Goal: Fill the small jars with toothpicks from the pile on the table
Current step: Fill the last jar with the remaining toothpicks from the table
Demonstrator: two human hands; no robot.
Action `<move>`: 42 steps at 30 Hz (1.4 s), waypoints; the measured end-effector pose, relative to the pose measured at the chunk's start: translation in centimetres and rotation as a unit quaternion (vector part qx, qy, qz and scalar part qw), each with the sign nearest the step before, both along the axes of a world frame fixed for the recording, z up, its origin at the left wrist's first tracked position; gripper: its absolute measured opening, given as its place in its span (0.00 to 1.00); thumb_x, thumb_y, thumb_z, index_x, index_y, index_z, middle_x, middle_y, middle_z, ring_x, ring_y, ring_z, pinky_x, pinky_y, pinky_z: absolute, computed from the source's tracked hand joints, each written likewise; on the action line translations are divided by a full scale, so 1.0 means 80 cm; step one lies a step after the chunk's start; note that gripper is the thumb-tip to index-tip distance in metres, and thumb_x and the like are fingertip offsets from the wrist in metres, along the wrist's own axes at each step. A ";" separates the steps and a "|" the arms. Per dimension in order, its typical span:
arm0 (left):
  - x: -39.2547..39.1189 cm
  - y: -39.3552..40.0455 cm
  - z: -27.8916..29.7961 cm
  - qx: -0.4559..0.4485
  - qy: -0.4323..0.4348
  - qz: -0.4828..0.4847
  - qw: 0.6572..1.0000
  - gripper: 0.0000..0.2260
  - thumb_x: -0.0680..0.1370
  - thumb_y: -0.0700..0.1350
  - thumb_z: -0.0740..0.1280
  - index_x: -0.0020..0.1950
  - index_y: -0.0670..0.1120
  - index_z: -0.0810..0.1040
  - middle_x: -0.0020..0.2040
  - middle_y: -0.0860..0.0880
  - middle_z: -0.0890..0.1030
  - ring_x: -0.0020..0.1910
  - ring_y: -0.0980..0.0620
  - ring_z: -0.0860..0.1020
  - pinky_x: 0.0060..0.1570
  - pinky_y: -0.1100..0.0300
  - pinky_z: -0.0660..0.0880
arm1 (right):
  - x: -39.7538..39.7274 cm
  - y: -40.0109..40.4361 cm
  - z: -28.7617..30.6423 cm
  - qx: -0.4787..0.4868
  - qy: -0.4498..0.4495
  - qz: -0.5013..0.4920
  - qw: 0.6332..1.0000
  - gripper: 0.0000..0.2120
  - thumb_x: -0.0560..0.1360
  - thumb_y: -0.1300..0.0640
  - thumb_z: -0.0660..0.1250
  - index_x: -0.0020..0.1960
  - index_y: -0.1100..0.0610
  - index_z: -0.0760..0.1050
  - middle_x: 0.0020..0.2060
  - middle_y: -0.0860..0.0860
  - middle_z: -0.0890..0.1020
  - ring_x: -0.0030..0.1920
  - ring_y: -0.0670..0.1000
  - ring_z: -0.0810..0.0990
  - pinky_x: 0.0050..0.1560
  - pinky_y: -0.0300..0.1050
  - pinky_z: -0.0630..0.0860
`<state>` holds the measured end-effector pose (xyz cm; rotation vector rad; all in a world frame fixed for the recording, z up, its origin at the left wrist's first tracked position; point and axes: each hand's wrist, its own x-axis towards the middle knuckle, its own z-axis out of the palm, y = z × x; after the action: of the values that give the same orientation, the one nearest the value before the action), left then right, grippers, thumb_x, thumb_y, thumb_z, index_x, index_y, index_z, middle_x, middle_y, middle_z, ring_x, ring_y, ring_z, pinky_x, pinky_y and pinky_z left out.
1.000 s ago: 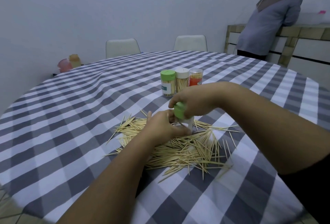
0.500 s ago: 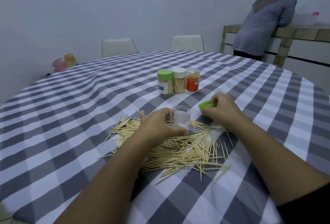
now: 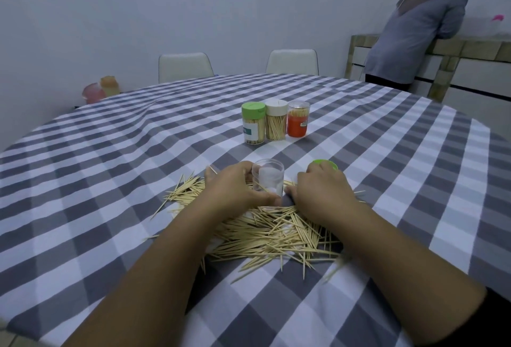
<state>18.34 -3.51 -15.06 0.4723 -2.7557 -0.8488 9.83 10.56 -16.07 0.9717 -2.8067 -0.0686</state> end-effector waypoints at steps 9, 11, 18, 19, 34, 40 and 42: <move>-0.001 0.000 -0.002 0.007 -0.003 0.003 1.000 0.26 0.65 0.62 0.74 0.59 0.55 0.74 0.51 0.60 0.77 0.57 0.58 0.72 0.71 0.41 0.46 | 0.012 -0.003 0.012 0.064 0.084 0.055 0.993 0.12 0.77 0.57 0.60 0.59 0.58 0.73 0.56 0.55 0.75 0.59 0.57 0.72 0.57 0.49 0.68; -0.001 0.000 -0.004 0.007 0.002 0.003 1.000 0.25 0.65 0.62 0.74 0.58 0.55 0.75 0.52 0.60 0.79 0.57 0.58 0.73 0.71 0.40 0.45 | 0.014 -0.004 0.011 0.071 0.091 0.051 0.992 0.13 0.78 0.58 0.57 0.61 0.59 0.72 0.58 0.56 0.75 0.60 0.57 0.71 0.57 0.49 0.67; 0.000 -0.001 -0.004 0.013 0.003 0.010 1.000 0.26 0.65 0.63 0.73 0.59 0.56 0.74 0.55 0.58 0.79 0.62 0.56 0.73 0.71 0.40 0.42 | 0.009 0.000 0.010 0.045 0.048 0.039 0.997 0.13 0.79 0.60 0.56 0.61 0.60 0.70 0.58 0.56 0.74 0.59 0.56 0.73 0.51 0.46 0.68; 0.000 -0.001 -0.004 0.014 0.002 0.011 1.000 0.26 0.65 0.64 0.73 0.59 0.56 0.74 0.55 0.58 0.79 0.62 0.55 0.72 0.71 0.40 0.42 | 0.006 0.002 0.011 0.031 0.027 0.035 0.999 0.13 0.79 0.61 0.56 0.62 0.60 0.70 0.58 0.56 0.74 0.59 0.56 0.73 0.48 0.45 0.68; 0.002 0.004 -0.003 0.028 0.010 0.008 1.000 0.25 0.66 0.62 0.73 0.59 0.55 0.74 0.53 0.57 0.79 0.59 0.55 0.73 0.71 0.41 0.47 | -0.004 -0.005 0.024 -0.600 -0.226 0.127 0.756 0.08 0.82 0.59 0.54 0.49 0.51 0.70 0.42 0.46 0.82 0.43 0.45 0.78 0.46 0.45 0.75; 0.005 0.009 -0.002 0.051 0.018 0.006 0.999 0.23 0.67 0.60 0.74 0.58 0.56 0.74 0.50 0.58 0.78 0.55 0.57 0.70 0.71 0.41 0.50 | 0.016 -0.017 0.029 -0.663 -0.239 0.175 0.687 0.10 0.82 0.60 0.55 0.47 0.50 0.71 0.46 0.51 0.83 0.46 0.43 0.78 0.47 0.35 0.74; 0.006 0.010 -0.001 0.051 0.019 0.006 0.999 0.23 0.67 0.60 0.74 0.58 0.55 0.74 0.50 0.58 0.78 0.53 0.57 0.69 0.71 0.41 0.50 | 0.018 -0.021 0.024 -0.638 -0.258 0.173 0.705 0.09 0.82 0.59 0.55 0.48 0.50 0.71 0.45 0.48 0.83 0.46 0.40 0.78 0.48 0.30 0.72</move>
<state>18.86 -2.72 -15.15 0.4849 -2.6821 -0.9881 11.28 8.86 -14.14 1.0625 -1.9856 2.1068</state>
